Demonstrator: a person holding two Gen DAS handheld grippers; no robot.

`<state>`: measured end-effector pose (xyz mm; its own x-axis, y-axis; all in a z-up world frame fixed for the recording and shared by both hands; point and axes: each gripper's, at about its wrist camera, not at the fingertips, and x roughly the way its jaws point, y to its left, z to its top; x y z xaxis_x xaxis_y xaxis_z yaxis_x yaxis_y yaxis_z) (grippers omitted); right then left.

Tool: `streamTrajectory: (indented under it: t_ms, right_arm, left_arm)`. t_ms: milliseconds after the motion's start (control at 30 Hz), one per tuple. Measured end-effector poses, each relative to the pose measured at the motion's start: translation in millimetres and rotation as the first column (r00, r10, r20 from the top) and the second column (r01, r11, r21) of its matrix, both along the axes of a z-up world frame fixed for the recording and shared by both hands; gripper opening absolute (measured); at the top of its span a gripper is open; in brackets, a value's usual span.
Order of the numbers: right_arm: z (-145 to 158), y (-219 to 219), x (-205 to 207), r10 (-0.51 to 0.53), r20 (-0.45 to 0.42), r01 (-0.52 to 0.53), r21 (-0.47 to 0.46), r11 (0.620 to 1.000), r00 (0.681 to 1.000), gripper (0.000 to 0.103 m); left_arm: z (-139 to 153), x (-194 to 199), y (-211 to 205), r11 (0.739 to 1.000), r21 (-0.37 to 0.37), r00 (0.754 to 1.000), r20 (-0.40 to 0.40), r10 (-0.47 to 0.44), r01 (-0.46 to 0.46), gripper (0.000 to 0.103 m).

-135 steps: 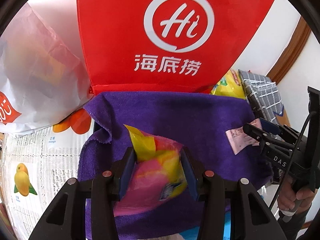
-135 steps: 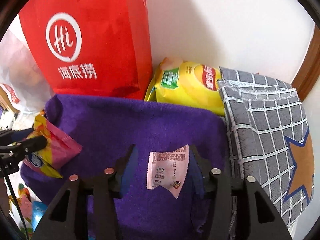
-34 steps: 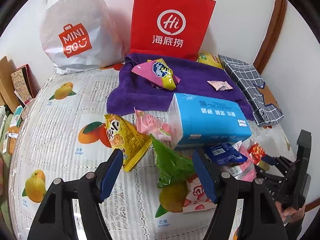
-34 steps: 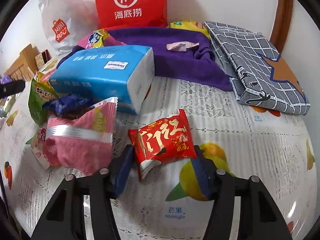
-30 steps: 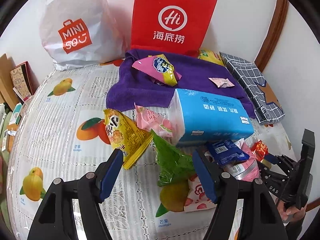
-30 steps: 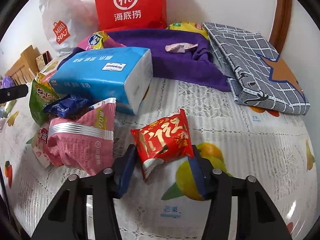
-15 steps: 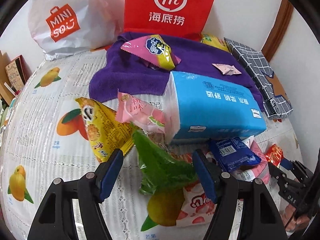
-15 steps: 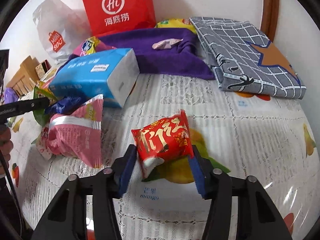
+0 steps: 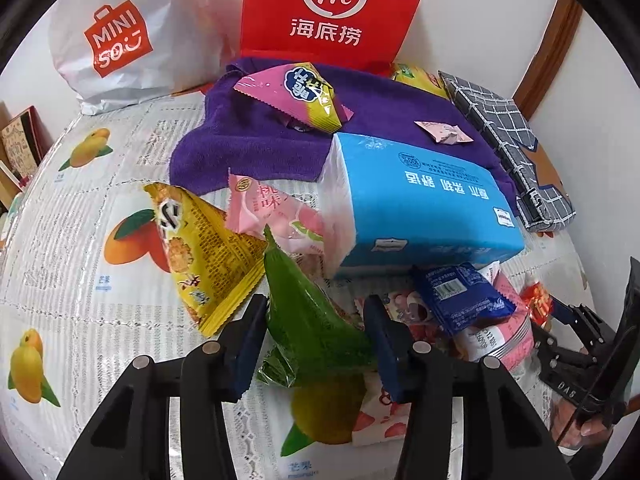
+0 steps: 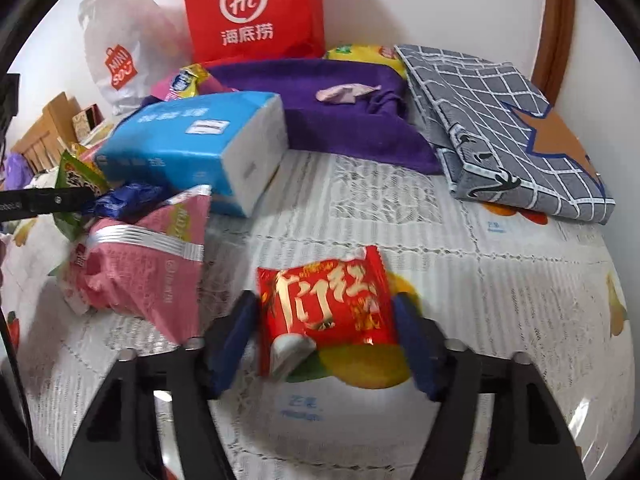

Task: Organize snacks
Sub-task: 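Grasp and lift the green snack bag with the left tool while the right tool lifts the red packet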

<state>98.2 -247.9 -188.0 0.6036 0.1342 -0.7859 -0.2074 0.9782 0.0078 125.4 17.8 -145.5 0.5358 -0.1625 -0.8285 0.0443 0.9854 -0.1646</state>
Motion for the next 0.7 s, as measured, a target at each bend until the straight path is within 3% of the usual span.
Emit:
streamTrajectory:
  t_ms: [100, 700]
  right_arm:
    - [2, 0, 0, -0.004, -0.01, 0.004, -0.001, 1.0, 1.0, 0.051]
    - [55, 10, -15, -0.045, 0.082, 0.04, 0.061, 0.997, 0.996, 0.051]
  left_arm:
    - [3, -4, 4, 1.0, -0.01, 1.0, 0.01, 0.0, 0.0, 0.046]
    - [30, -26, 9, 0.999, -0.041, 0.997, 0.076, -0.011, 0.014, 0.046]
